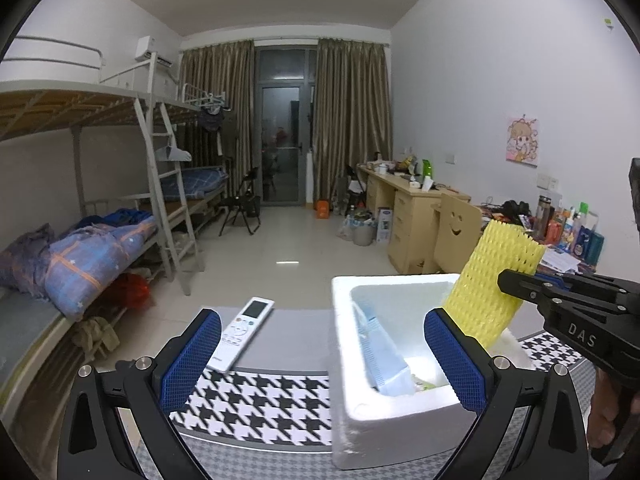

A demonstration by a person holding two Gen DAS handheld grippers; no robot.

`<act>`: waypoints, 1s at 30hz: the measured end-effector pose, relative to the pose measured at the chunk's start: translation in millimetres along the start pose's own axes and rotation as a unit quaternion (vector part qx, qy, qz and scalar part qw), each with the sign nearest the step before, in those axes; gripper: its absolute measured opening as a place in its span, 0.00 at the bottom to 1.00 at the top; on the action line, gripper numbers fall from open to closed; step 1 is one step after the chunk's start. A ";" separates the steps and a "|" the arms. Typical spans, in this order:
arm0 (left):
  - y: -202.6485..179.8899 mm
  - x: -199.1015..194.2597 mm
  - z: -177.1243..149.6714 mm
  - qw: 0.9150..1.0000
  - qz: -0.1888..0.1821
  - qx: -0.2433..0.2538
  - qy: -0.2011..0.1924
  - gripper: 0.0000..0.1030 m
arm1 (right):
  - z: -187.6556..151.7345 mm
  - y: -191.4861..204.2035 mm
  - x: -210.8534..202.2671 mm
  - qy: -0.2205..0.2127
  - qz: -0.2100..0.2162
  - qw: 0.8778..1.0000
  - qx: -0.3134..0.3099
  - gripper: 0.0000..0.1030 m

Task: Organize soft objects
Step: 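Lower the sponge into the foam box and open the right gripper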

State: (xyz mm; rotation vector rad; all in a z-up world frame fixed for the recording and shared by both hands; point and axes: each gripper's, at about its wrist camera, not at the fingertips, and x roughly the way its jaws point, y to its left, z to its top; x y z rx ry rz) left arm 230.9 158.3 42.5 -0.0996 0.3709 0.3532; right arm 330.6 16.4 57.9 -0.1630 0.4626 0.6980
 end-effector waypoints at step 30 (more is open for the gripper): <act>3.3 -31.0 -13.3 1.000 -0.001 -0.007 -0.003 0.99 | -8.2 0.8 -17.3 0.009 -0.018 0.999 0.026 0.89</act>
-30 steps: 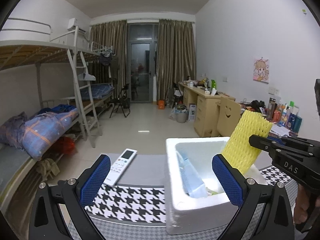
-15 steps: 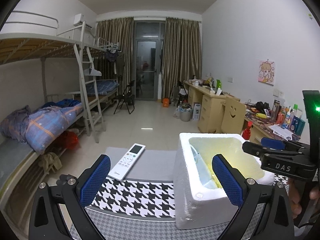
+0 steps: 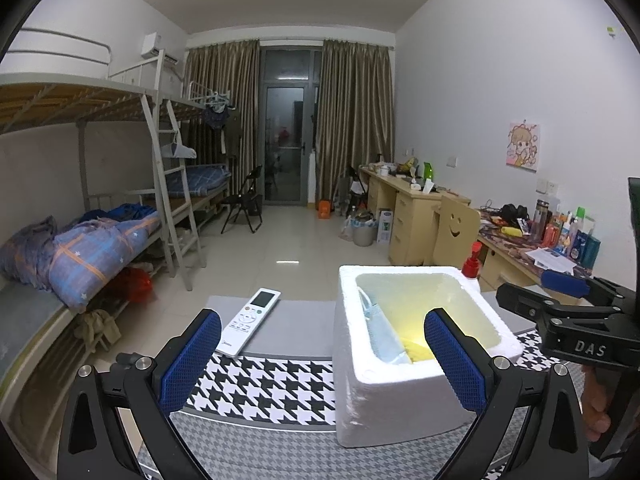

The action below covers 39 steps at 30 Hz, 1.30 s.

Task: Organize soft objects
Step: 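Lower the sponge into the foam box and open the right gripper, then withdraw both grippers from the foam box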

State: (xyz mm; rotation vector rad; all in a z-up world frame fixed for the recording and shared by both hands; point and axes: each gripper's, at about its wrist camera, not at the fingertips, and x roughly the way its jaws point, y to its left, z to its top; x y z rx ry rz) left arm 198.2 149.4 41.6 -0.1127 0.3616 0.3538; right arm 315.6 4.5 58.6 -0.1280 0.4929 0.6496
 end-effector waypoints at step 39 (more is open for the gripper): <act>-31.7 -60.8 -23.4 0.999 -0.037 0.013 -0.010 0.99 | -45.3 -2.8 -84.8 -0.054 0.001 0.999 0.003 0.92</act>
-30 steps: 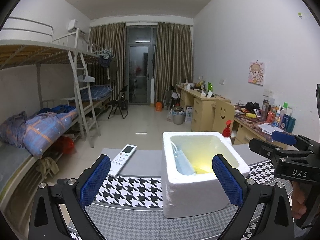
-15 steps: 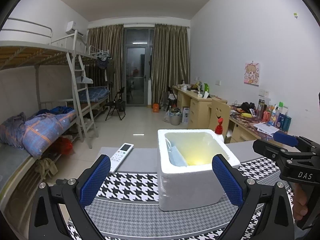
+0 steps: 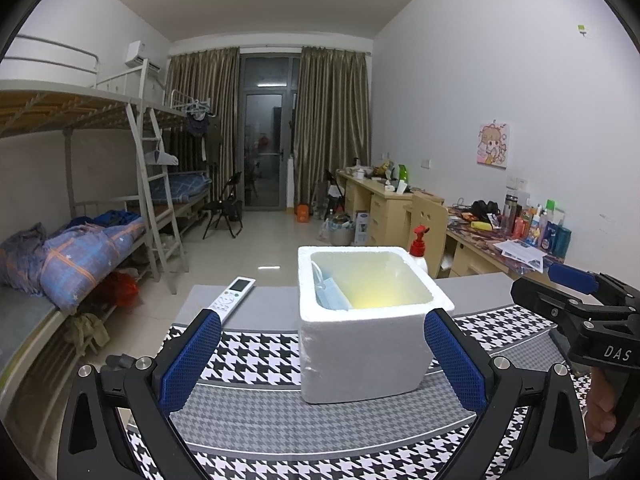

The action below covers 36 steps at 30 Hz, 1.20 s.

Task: Organize soft objects
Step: 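Withdraw both grippers from the foam box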

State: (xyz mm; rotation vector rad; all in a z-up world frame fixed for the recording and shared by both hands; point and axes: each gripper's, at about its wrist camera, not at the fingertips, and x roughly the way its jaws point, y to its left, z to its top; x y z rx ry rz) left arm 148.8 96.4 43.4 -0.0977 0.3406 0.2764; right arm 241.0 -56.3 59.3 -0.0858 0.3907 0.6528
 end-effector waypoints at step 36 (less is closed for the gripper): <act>-33.3 -20.9 -32.0 1.000 -0.022 0.012 -0.009 0.99 | -41.9 -22.8 -37.0 -0.017 -0.011 1.000 0.010 0.92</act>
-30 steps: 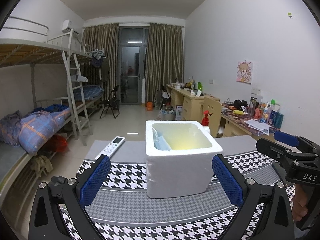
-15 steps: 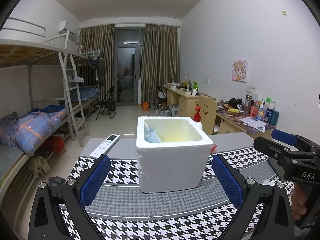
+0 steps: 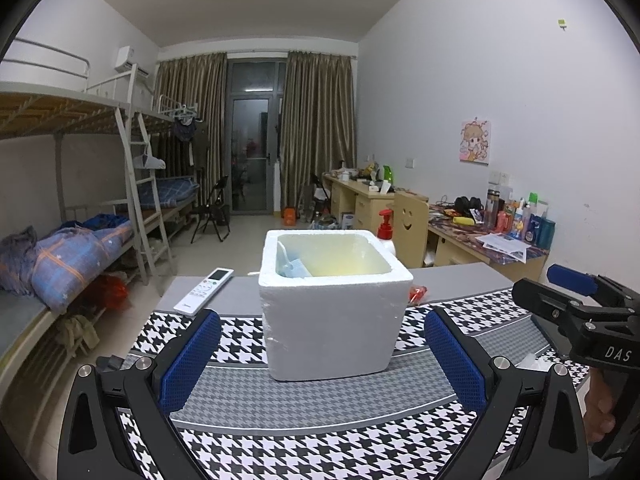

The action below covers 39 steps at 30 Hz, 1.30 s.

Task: Organize soft objects
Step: 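Withdraw both grippers from the foam box, then move the right gripper toward the white tissues while the left gripper approaches the white foam roll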

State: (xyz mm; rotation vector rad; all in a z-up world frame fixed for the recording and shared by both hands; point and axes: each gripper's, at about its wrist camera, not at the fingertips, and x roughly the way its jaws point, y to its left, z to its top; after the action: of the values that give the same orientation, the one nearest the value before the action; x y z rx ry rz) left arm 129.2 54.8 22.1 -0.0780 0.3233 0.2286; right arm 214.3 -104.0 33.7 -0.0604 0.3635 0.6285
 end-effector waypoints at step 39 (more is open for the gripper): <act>-59.9 1.2 -26.9 0.997 -0.076 0.006 0.014 0.99 | -43.4 -45.0 -38.4 0.005 -0.076 0.997 0.018 0.92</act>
State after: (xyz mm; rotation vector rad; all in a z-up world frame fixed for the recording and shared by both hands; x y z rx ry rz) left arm 136.1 -6.2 -1.3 -0.0942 0.3441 0.0749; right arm 198.3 -169.2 4.2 -0.0567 0.3763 0.4724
